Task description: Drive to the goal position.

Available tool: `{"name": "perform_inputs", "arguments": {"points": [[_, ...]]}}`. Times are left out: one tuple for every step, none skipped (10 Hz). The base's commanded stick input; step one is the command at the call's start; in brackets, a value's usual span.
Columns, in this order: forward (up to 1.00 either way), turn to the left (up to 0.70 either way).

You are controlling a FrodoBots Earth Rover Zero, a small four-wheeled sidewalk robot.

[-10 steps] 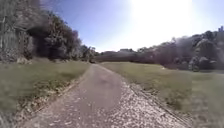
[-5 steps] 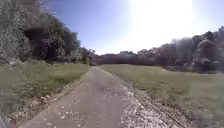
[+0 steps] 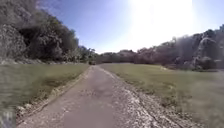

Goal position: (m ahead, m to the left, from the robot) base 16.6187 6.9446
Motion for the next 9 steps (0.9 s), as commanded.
{"name": "perform_inputs", "arguments": {"points": [[0.85, 0.0], [0.85, 0.0], [0.85, 0.0], [0.85, 0.0], [0.85, 0.0], [0.85, 0.0], [0.85, 0.0], [0.85, 0.0], [0.85, 0.13]]}}
